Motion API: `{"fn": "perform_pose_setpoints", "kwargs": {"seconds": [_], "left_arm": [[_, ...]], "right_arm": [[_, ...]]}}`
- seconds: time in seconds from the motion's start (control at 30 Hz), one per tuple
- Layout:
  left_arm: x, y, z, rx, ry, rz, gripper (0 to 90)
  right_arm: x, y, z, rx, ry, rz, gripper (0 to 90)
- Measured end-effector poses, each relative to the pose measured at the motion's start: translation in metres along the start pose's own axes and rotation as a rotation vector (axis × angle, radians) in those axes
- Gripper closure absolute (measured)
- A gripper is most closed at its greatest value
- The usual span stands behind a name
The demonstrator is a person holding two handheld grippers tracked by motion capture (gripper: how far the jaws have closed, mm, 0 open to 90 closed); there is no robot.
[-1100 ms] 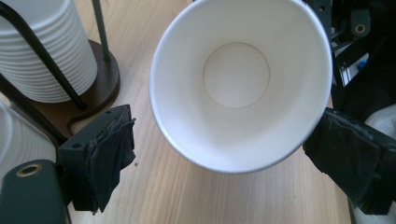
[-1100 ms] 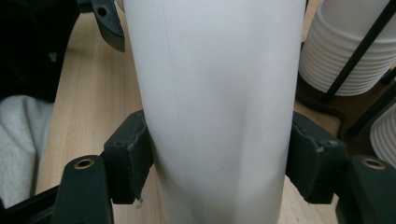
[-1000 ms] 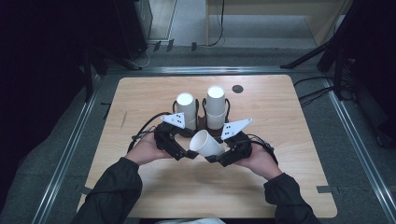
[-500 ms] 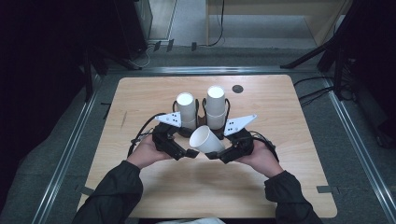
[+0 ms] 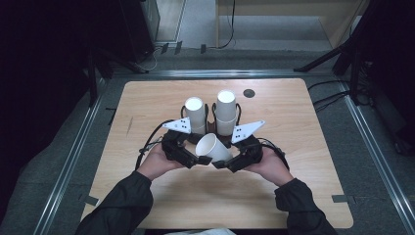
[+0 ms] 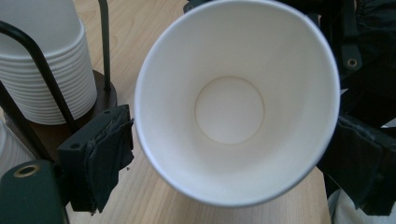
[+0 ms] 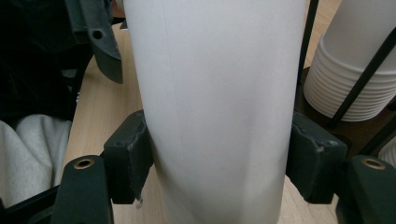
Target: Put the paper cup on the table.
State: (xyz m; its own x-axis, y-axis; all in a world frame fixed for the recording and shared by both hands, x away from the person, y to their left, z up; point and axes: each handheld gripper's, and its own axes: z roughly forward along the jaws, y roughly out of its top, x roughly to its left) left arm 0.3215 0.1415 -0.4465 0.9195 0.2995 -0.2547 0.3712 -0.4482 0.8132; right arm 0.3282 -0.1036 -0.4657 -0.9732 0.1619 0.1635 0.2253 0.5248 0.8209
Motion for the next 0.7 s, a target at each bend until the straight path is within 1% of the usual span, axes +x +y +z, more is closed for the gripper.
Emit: {"fn": "perform_pose_setpoints", "kwargs": {"seconds": [0.13, 0.2, 0.33, 0.4, 0.5, 0.6, 0.7], "left_arm": [[-0.0006, -0.0004, 0.0012, -0.024, -0.011, -0.011, 8.6], [-0.0007, -0.0007, 0.0014, -0.035, -0.020, -0.017, 12.2], [0.0001, -0.0014, 0.0007, -0.060, -0.023, -0.025, 14.5], [0.0002, -0.0014, -0.0004, -0.062, -0.028, -0.021, 17.8], [-0.0003, -0.0002, -0.0012, -0.047, -0.024, -0.007, 19.3], [0.0005, -0.0001, -0.0006, -0.033, -0.026, -0.010, 20.5], [-0.0003, 0.0011, -0.0004, -0.023, -0.021, -0.004, 21.1]], "right_arm": [[0.0003, -0.0004, 0.0041, -0.008, 0.019, 0.012, 31.3], [0.0003, -0.0001, 0.0063, -0.014, 0.027, 0.014, 31.3], [0.0007, 0.0002, 0.0066, -0.019, 0.032, 0.017, 31.3], [0.0014, 0.0004, 0.0064, -0.021, 0.033, 0.013, 31.4], [0.0016, 0.0007, 0.0063, -0.021, 0.033, 0.011, 31.6], [0.0016, 0.0002, 0.0064, -0.012, 0.030, 0.013, 31.8], [0.0016, 0.0001, 0.0067, -0.005, 0.031, 0.016, 31.6]]}}
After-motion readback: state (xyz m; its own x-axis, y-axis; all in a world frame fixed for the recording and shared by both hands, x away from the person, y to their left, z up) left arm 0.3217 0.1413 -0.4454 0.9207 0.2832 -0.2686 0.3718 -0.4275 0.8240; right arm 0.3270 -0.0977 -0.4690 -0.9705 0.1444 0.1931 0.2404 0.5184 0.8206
